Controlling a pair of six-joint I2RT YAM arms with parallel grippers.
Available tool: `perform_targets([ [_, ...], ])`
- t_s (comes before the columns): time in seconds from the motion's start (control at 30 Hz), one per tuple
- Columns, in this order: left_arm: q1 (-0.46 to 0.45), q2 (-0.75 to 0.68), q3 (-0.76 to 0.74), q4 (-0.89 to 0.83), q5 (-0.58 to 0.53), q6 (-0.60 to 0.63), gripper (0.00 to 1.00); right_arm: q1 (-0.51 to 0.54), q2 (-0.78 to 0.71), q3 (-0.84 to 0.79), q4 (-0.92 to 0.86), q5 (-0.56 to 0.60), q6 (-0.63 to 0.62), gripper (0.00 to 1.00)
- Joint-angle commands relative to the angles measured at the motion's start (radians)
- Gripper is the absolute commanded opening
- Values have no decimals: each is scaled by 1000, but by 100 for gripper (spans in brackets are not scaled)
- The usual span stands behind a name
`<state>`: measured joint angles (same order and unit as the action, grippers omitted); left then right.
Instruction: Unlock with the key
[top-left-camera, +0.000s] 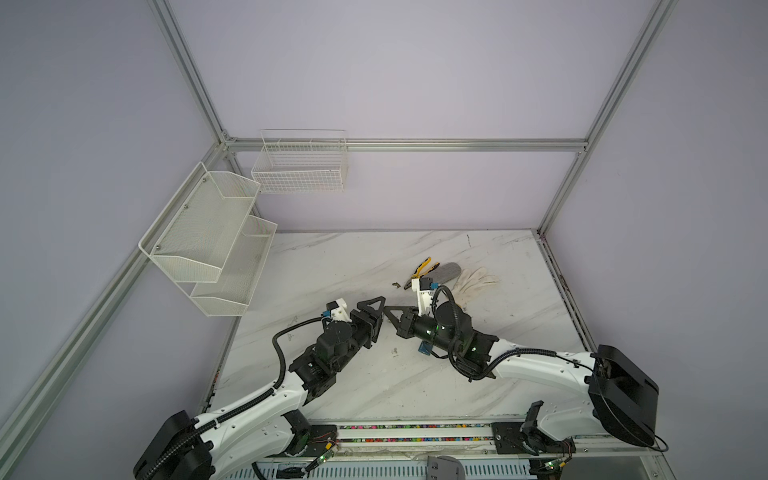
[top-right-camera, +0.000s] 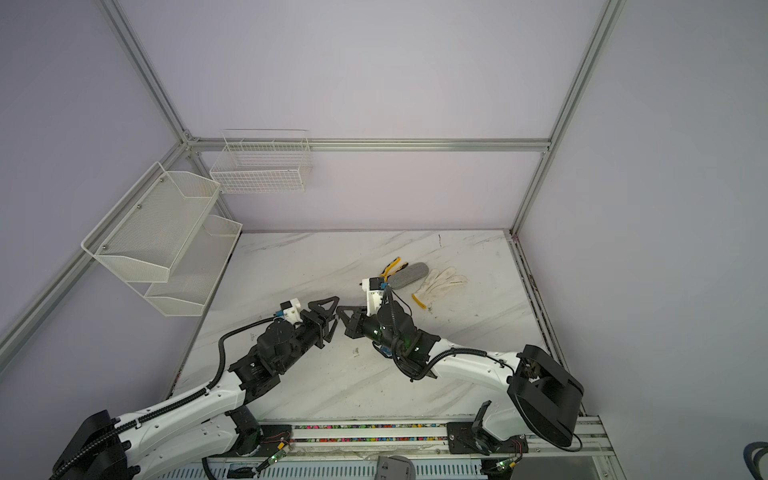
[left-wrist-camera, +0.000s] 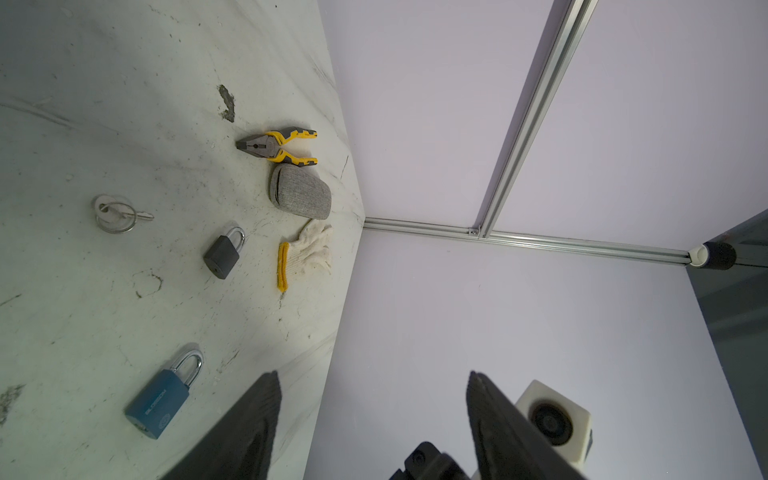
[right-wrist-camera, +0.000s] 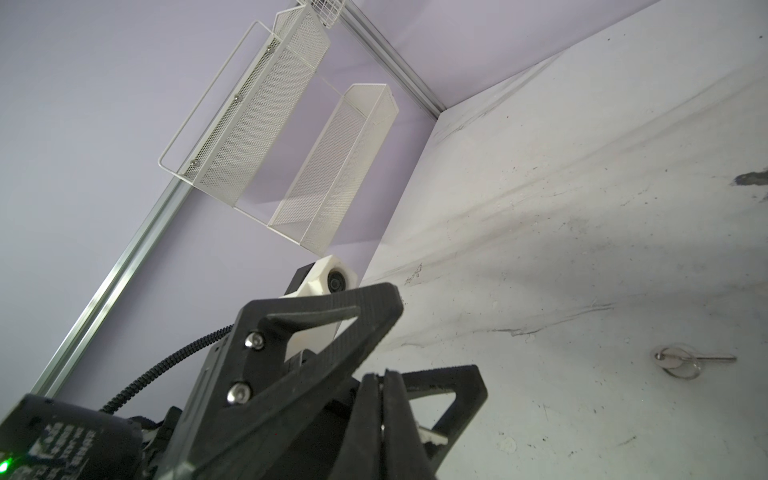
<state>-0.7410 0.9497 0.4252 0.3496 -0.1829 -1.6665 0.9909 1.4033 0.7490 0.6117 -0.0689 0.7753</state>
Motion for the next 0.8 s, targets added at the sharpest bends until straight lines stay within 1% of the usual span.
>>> perform_targets([
  [0.0, -5, -15, 103, 35, 2, -3, 75, -4, 33, 42, 58, -2, 11, 0],
  [0.27, -5, -26, 103, 33, -16, -2, 75, -1, 90, 59, 89, -13, 6, 0],
  [0.43, -5, -30, 100, 35, -23, -4, 75, -2, 76, 23, 105, 1, 6, 0],
  [0.53, -5, -34, 95, 35, -30, -5, 72, -1, 51, 8, 87, 14, 1, 0],
  [0.63, -5, -38, 90, 36, -36, -5, 67, -1, 20, -14, 80, 35, -7, 0],
  [0.77, -5, -41, 89, 35, -37, -6, 61, -3, 9, -22, 72, 30, -15, 0],
])
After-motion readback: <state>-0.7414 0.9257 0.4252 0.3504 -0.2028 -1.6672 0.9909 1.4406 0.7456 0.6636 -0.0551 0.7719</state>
